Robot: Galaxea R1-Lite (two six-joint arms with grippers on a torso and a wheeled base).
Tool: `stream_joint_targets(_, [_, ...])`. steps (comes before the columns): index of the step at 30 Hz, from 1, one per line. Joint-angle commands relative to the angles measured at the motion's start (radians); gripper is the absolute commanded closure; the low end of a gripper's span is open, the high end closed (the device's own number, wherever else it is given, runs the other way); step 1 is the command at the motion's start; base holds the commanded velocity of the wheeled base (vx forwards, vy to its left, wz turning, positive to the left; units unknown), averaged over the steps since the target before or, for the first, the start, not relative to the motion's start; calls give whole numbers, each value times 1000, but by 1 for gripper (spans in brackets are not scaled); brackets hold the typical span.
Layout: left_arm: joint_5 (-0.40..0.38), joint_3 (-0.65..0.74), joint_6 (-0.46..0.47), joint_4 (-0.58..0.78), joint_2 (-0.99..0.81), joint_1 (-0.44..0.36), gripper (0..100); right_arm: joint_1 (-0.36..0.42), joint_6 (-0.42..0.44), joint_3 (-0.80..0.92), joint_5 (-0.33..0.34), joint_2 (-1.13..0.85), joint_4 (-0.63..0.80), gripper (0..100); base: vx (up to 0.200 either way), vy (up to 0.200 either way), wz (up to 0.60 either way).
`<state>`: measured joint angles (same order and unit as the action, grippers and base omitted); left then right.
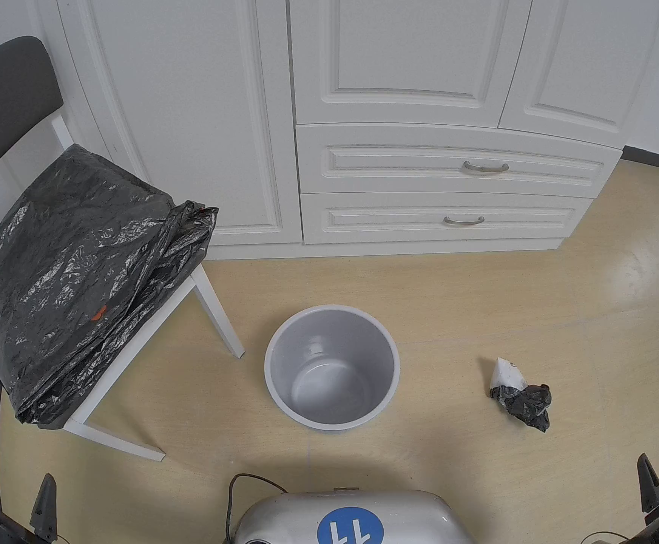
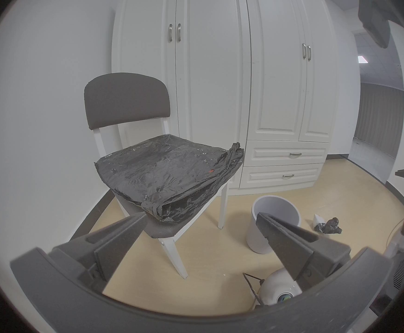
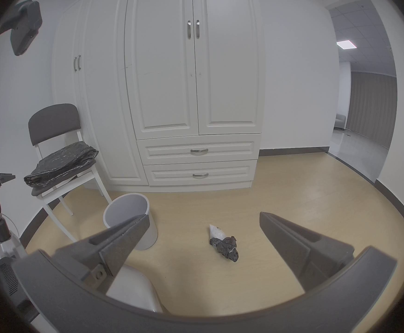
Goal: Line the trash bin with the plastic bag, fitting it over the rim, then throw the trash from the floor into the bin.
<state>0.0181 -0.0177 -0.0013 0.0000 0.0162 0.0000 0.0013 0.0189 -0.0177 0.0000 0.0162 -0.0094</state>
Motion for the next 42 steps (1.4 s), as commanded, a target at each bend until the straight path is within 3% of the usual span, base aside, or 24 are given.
stream_joint_targets(1, [0, 18, 0, 0, -16, 0, 0, 0, -1, 18, 0, -15, 0, 0, 0, 0, 0])
stream_joint_targets(42, [8, 18, -20, 0, -16, 0, 0, 0, -13, 18, 6, -15, 5, 0, 0, 0, 0])
